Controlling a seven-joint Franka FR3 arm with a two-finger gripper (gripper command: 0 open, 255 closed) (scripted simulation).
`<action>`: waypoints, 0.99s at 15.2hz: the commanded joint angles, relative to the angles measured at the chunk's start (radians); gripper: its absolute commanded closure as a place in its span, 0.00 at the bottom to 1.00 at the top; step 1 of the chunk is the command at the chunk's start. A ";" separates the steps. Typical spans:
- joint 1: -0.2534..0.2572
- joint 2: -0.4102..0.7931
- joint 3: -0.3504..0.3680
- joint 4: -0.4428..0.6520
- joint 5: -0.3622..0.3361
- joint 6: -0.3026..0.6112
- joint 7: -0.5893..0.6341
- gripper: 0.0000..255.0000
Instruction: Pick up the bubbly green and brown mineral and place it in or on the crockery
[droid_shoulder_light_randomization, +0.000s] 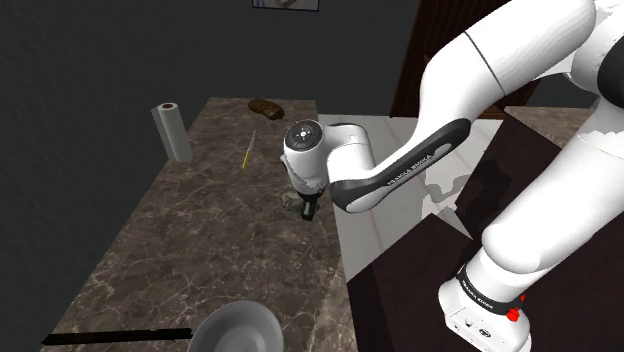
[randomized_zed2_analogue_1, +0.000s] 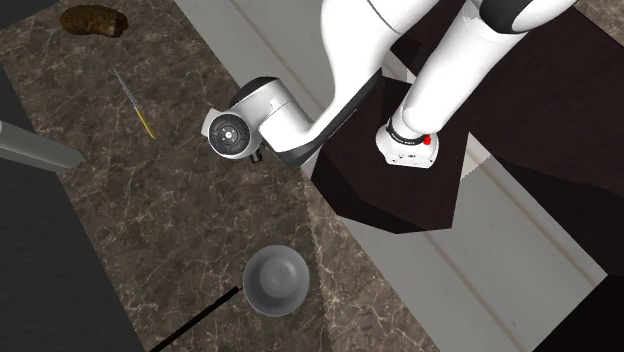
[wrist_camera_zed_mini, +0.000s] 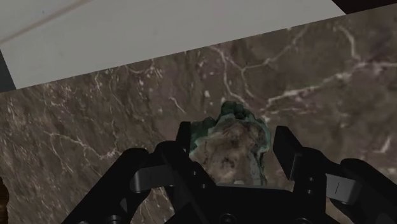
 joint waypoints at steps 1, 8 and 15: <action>0.003 0.005 0.004 -0.005 0.003 0.004 -0.001 1.00; 0.006 -0.024 0.004 -0.002 0.042 -0.008 -0.034 1.00; 0.014 -0.077 0.000 0.012 0.112 -0.039 -0.097 0.00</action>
